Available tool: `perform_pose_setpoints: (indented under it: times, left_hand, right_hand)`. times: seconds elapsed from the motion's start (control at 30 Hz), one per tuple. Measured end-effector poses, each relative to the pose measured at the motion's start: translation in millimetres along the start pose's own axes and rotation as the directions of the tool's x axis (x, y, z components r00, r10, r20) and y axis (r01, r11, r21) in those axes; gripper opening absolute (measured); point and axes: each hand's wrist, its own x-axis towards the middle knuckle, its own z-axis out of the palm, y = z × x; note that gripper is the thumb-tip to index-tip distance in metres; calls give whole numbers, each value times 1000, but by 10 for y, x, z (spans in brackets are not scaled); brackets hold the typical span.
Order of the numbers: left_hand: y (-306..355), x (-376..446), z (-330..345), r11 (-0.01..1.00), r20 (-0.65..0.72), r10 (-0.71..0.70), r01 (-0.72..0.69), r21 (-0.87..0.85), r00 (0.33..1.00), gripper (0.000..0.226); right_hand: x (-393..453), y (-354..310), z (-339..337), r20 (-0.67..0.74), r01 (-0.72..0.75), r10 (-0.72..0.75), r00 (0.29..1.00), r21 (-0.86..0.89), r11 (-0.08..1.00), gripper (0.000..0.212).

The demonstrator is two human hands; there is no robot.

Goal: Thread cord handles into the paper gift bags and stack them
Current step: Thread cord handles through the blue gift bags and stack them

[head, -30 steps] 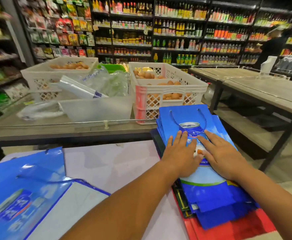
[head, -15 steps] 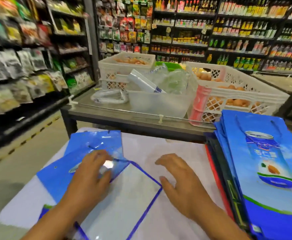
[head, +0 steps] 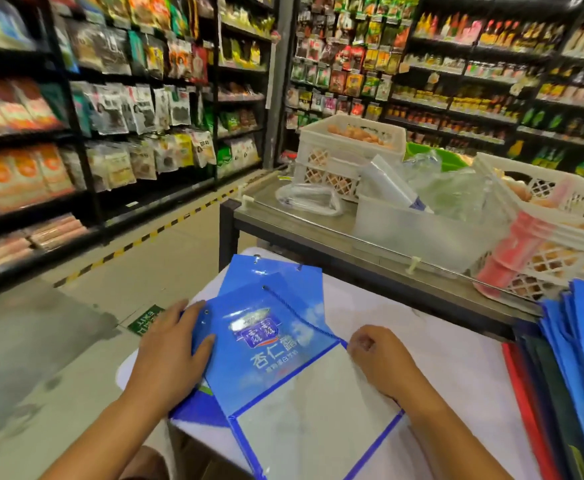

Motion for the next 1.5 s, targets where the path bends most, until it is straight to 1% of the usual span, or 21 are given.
perform_pose_setpoints:
  times: [0.1, 0.17, 0.23, 0.3, 0.4, 0.5, 0.57, 0.63, 0.7, 0.77, 0.87, 0.93, 1.03, 1.1, 1.17, 1.23, 1.3, 1.37, 1.43, 1.5]
  left_hand:
    - [12, 13, 18, 1000, -15, 10, -10, -17, 1000, 59]
    - [14, 8, 13, 999, -41, 23, -25, -38, 999, 50]
    - [22, -17, 5, 997, -82, 46, -51, -57, 996, 45]
    - [38, -36, -9, 996, -125, 57, -65, -66, 991, 44]
    - [45, -55, -23, 998, -163, 31, -41, -54, 986, 50]
    - [60, -68, -40, 999, -168, -18, 10, -50, 986, 60]
    - [67, -70, -41, 998, -165, -45, 37, -52, 985, 61]
    - [76, -64, -52, 997, -158, -69, 61, -51, 985, 53]
    - [109, -58, -67, 996, -155, -73, 63, -67, 985, 39]
    - [194, -60, -89, 993, -129, -74, 60, -104, 989, 27]
    - [372, -78, -76, 978, -63, -78, 64, -200, 995, 26]
    - [492, -108, -51, 963, -27, -80, 70, -261, 996, 26]
    - [658, -180, -32, 918, 36, -88, 95, -385, 995, 23]
    - [710, -235, -6, 873, 83, -72, 103, -478, 994, 21]
    - [712, -285, 36, 834, 120, -35, 95, -543, 992, 18]
    - [696, -334, 74, 775, 162, -19, 117, -622, 987, 17]
    - [686, -379, 91, 723, 183, -12, 135, -677, 983, 22]
    - [673, -402, 95, 694, 185, 5, 130, -708, 983, 30]
    - [647, -397, 90, 673, 190, 13, 132, -728, 982, 28]
    - [621, -391, 87, 669, 188, 19, 127, -732, 982, 25]
  right_hand:
    - [78, -35, -4, 39, -45, 47, 998, -55, 997, 12]
    - [75, -37, -4, 17, -41, 42, 999, -53, 998, 14]
    - [17, -55, -17, -28, -13, 13, 1000, -10, 1000, 15]
    - [-56, -91, -58, -105, 43, -37, 994, 60, 997, 13]
    - [-149, -162, -201, -205, 147, -121, 971, 121, 982, 8]
    - [-250, -204, -437, -183, 204, -165, 969, 221, 954, 9]
    - [-330, -179, -624, -147, 209, -172, 974, 296, 932, 15]
    - [-420, -140, -783, -128, 218, -182, 975, 402, 889, 22]
    - [-518, -123, -868, -95, 207, -185, 978, 517, 831, 28]
    - [-613, -147, -848, -1, 155, -190, 982, 585, 796, 30]
    - [-708, -225, -646, 135, 98, -210, 968, 565, 819, 30]
    - [-734, -275, -450, 188, 55, -199, 962, 578, 814, 27]
    - [-755, -312, -171, 232, -12, -189, 954, 661, 750, 19]
    - [-759, -331, -30, 243, -34, -196, 950, 705, 709, 9]
    - [-746, -374, 74, 240, -44, -184, 953, 712, 701, 7]
    - [-725, -445, 150, 224, -50, -164, 961, 720, 692, 12]
    - [-703, -513, 207, 202, -64, -151, 968, 775, 628, 17]
    - [-677, -571, 263, 177, -61, -153, 972, 824, 564, 17]
    - [-659, -635, 331, 151, -38, -157, 976, 826, 562, 16]
    - [-649, -707, 408, 132, -20, -145, 981, 801, 598, 15]
